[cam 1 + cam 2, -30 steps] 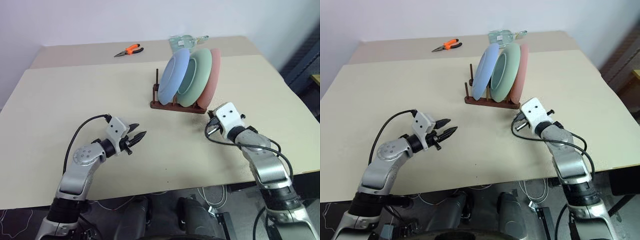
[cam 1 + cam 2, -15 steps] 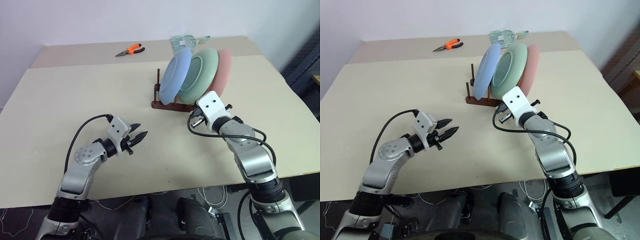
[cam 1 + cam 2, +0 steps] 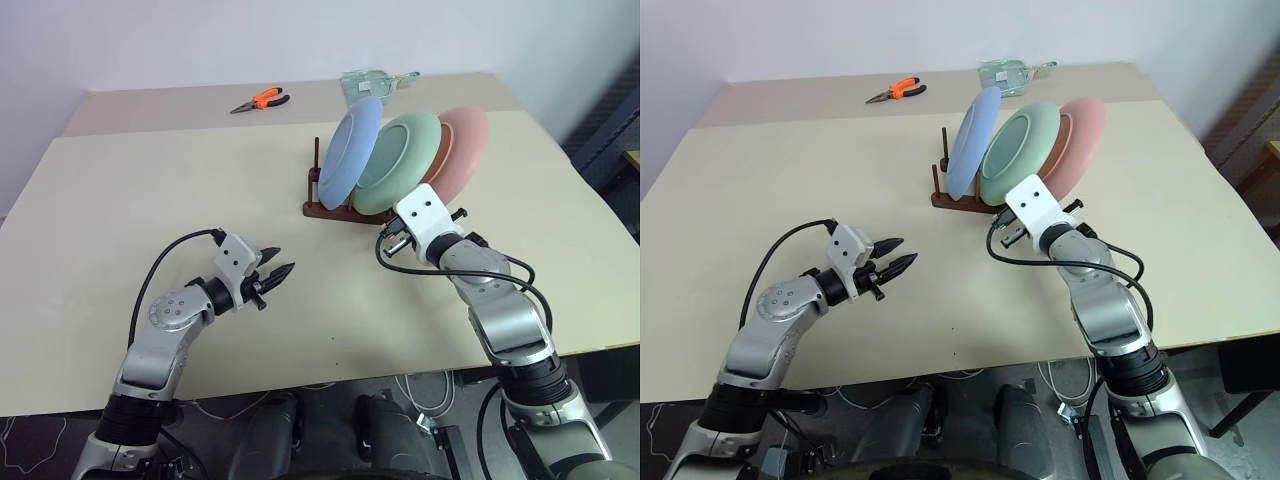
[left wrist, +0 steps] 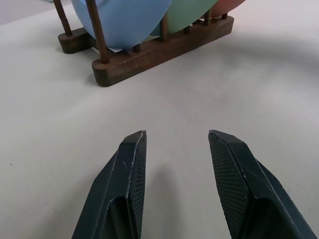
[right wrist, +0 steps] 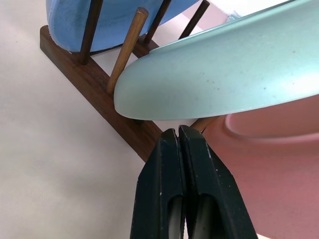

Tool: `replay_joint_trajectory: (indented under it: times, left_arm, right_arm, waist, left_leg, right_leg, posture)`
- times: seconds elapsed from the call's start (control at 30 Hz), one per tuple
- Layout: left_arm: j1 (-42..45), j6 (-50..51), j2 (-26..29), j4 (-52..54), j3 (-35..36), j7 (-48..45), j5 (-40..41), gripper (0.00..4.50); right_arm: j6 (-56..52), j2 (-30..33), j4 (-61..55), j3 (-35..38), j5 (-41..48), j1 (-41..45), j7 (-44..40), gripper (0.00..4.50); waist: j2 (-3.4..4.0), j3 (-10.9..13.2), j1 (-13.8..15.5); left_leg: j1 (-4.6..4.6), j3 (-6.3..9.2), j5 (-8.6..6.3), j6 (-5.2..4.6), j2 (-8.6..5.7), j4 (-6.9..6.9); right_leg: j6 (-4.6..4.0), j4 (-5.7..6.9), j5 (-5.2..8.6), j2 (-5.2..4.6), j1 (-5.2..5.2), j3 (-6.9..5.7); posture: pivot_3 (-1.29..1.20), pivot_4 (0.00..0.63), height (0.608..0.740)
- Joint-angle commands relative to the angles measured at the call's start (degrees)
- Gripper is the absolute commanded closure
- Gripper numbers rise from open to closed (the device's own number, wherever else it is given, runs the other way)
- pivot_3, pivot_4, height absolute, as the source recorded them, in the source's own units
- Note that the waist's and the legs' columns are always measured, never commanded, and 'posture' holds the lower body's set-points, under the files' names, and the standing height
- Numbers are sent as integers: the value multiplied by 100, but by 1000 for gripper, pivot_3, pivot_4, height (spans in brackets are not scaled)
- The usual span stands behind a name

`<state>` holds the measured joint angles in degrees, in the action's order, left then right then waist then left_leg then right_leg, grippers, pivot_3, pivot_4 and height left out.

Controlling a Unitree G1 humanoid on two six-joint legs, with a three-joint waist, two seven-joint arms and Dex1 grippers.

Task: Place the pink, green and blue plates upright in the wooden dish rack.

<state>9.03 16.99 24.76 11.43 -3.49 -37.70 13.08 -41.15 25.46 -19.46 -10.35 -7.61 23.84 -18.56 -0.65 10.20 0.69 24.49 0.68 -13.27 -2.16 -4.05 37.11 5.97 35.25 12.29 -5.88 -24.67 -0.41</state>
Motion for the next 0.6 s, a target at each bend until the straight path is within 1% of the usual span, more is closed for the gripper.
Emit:
replay_joint_trajectory:
  times: [0.03, 0.2, 0.43, 0.6]
  left_arm:
    - [6, -76, 24, 168, 36, -1, 18, 2497]
    - [-9, -76, 29, 175, 36, -11, 27, 2497]
    - [-31, -63, 6, 195, 7, 6, 21, 2497]
    - [-42, -66, 2, 205, 8, 17, 23, 2497]
  right_arm:
    - [254, 49, 36, 119, -101, 156, 46, 4450]
    - [556, 83, -84, 27, -172, 336, -63, 4450]
    - [1371, 338, -153, -448, -570, 581, -419, 4450]
    - [1547, 358, -85, -523, -696, 594, -604, 4450]
  waist:
    - [0, 0, -1]
    - [0, 0, -3]
    - [0, 0, -6]
    - [0, 0, -4]
  left_leg:
    - [0, 0, 0, 0, 0, 0]
    - [0, 0, 1, -1, 0, 0]
    - [0, 0, 1, -1, 0, 0]
    - [0, 0, 1, -1, 0, 0]
  right_leg:
    - [0, 0, 0, 0, 0, 0]
    - [2, 0, -1, 1, 0, 0]
    - [3, 0, -2, 2, 0, -1]
    - [2, 0, -1, 2, 0, -1]
  posture:
    - [0, 150, 719]
    - [0, 150, 719]
    - [0, 150, 719]
    - [0, 150, 719]
